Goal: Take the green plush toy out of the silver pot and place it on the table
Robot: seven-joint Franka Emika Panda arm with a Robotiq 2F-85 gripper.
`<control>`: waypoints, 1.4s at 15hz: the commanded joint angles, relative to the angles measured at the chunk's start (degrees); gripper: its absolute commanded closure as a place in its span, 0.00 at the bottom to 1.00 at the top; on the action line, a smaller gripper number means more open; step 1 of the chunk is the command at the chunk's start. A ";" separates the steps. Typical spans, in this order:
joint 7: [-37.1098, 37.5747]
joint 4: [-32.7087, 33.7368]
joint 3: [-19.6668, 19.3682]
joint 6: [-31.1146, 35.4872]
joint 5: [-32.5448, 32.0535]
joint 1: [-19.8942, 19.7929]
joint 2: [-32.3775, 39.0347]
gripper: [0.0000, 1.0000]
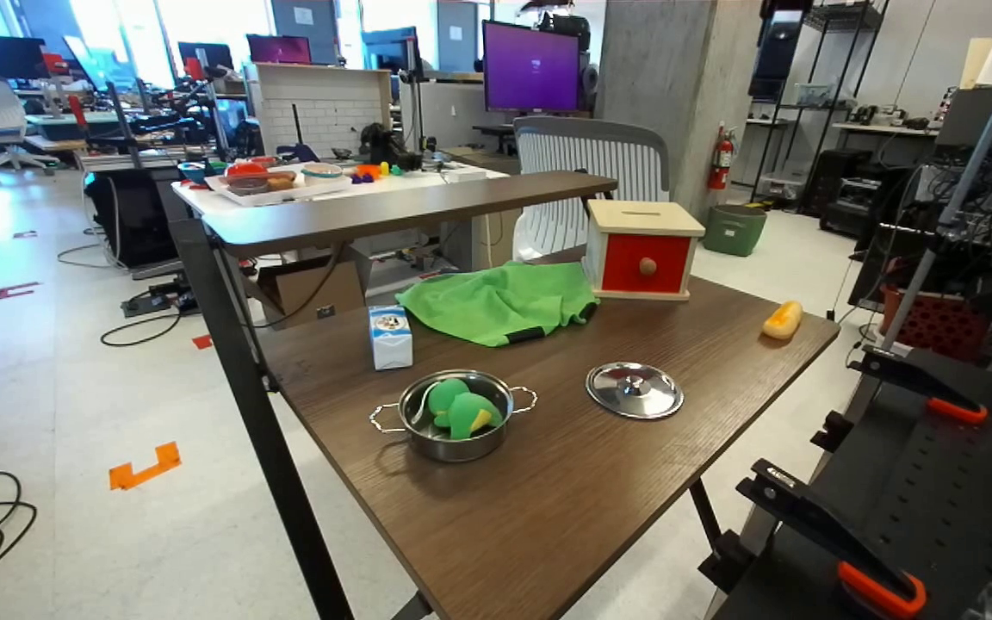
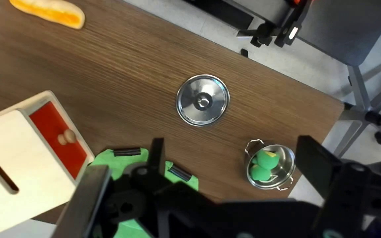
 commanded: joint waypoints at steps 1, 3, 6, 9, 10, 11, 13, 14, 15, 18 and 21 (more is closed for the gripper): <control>3.08 2.66 4.19 2.10 -1.54 1.61 3.03 0.00; 3.63 3.09 6.33 3.31 -1.19 2.74 4.63 0.00; 4.84 3.43 9.21 3.84 -1.82 4.27 6.45 0.00; 7.81 3.06 11.86 4.31 -3.36 5.82 8.53 0.00; 9.38 3.28 12.64 4.07 -4.39 6.32 9.39 0.00; 11.75 3.43 13.34 4.61 -6.21 6.83 10.50 0.00; 17.55 4.35 14.36 5.72 -10.04 7.76 13.08 0.00; 20.21 5.10 14.63 5.51 -12.02 8.22 14.40 0.00; 23.06 5.79 14.77 5.80 -14.14 8.68 16.11 0.00; 27.87 8.43 14.92 5.01 -16.53 9.96 20.95 0.00; 30.99 11.74 14.75 4.99 -17.33 11.32 25.67 0.00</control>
